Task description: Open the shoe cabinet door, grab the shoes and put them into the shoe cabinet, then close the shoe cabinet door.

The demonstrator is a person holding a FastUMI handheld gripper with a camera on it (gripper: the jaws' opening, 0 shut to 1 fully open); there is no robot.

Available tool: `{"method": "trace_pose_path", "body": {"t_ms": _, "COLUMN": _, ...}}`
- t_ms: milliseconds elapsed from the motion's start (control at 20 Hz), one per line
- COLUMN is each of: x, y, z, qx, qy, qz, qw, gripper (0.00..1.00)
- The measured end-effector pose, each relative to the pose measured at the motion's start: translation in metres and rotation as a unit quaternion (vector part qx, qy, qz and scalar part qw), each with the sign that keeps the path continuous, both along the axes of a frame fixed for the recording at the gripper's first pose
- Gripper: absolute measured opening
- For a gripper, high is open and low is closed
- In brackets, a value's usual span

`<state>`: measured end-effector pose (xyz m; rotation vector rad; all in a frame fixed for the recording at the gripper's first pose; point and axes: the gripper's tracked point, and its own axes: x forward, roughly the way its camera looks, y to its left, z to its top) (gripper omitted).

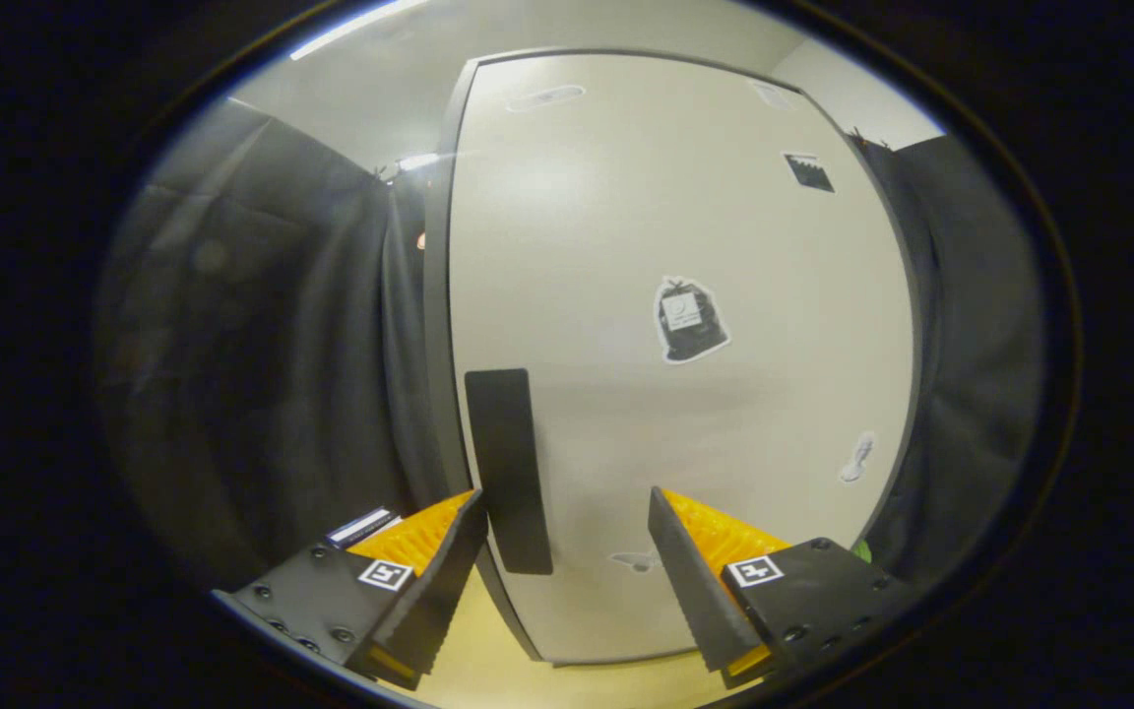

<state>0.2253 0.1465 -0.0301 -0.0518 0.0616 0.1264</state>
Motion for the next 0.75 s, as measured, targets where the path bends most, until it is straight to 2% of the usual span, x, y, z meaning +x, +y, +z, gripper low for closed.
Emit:
{"method": "trace_pose_path", "body": {"t_ms": 550, "x": -0.093, "y": -0.123, "z": 0.052, "qx": -0.015, "qy": -0.046, "qz": -0.087, "qw": 0.995, "gripper": 0.99}}
{"method": "trace_pose_path", "body": {"t_ms": 750, "x": -0.123, "y": -0.161, "z": 0.072, "qx": -0.013, "qy": -0.059, "qz": -0.101, "qw": 0.993, "gripper": 0.99}}
